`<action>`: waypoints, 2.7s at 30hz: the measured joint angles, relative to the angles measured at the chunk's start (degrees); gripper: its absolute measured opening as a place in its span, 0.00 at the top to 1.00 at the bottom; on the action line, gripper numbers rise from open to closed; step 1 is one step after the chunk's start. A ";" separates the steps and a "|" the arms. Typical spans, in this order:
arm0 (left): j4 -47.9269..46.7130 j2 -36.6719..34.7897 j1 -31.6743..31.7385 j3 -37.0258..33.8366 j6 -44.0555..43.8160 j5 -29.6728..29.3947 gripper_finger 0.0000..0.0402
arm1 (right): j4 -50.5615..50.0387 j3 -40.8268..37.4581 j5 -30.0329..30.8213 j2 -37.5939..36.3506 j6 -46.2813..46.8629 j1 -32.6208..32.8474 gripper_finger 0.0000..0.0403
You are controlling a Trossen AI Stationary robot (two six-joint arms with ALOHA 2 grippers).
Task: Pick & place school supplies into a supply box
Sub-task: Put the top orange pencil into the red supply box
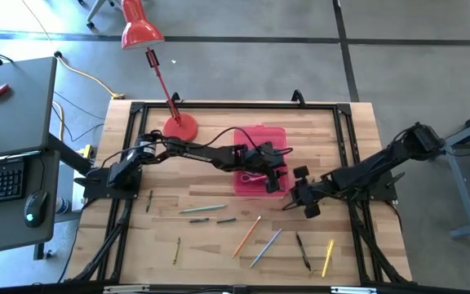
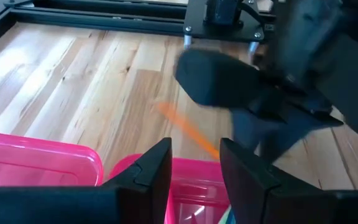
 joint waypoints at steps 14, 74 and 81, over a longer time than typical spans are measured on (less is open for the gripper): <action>0.00 0.00 0.00 -0.02 -0.02 -0.09 0.59 | -3.26 0.13 5.15 -6.79 -4.46 -4.00 0.74; -0.98 0.00 -0.02 -0.12 2.85 0.08 0.59 | -6.06 0.22 -16.00 1.73 -11.67 -18.35 0.99; -0.74 0.00 -0.02 -0.13 2.64 0.07 0.59 | -5.44 0.16 -18.06 1.74 -12.43 -12.84 0.98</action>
